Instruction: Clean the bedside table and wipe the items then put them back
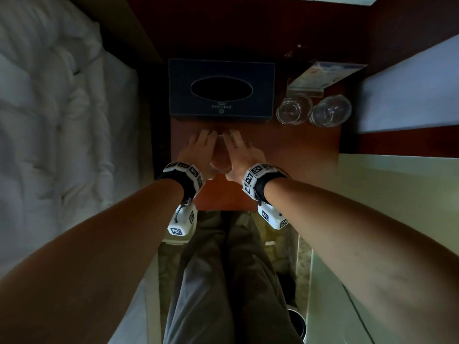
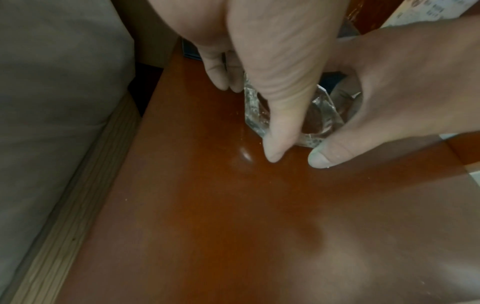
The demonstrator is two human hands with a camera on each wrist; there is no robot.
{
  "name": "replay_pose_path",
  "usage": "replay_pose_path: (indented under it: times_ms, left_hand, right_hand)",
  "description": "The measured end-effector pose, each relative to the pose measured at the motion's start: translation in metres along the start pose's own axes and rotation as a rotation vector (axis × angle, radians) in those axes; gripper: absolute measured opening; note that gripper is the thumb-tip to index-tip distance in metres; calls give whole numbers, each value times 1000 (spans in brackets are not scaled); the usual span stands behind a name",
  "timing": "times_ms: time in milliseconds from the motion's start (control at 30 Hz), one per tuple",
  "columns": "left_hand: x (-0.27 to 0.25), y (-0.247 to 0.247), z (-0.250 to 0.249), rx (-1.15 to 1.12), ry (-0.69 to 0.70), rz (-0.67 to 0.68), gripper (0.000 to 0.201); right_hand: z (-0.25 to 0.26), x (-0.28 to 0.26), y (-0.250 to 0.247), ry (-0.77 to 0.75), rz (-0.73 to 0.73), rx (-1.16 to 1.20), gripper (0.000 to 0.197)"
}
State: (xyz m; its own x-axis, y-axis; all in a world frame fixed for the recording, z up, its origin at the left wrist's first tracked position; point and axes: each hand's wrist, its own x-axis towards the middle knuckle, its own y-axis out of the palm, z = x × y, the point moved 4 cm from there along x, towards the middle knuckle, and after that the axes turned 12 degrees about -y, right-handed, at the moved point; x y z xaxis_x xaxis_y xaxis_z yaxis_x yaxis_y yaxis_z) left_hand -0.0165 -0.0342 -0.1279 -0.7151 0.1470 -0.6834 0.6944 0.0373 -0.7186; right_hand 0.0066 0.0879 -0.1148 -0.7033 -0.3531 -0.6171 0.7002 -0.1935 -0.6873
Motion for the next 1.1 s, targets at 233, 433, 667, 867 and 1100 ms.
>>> replay_pose_path:
  times_ms: [233, 433, 667, 867, 1100]
  left_hand:
    - [17, 9, 19, -55, -15, -27, 109]
    - [23, 10, 40, -23, 17, -83, 114]
    - [26, 4, 57, -56, -14, -78, 120]
    - [24, -1, 64, -67, 2, -93, 117]
    - [23, 1, 69, -93, -12, -96, 118]
  right_hand:
    - [0, 19, 8, -20, -11, 22, 103]
    - [9, 30, 9, -67, -53, 30, 105]
    - [18, 44, 9, -91, -48, -12, 113]
    - [24, 49, 12, -100, -80, -53, 114]
    - [29, 50, 12, -101, -89, -65, 115]
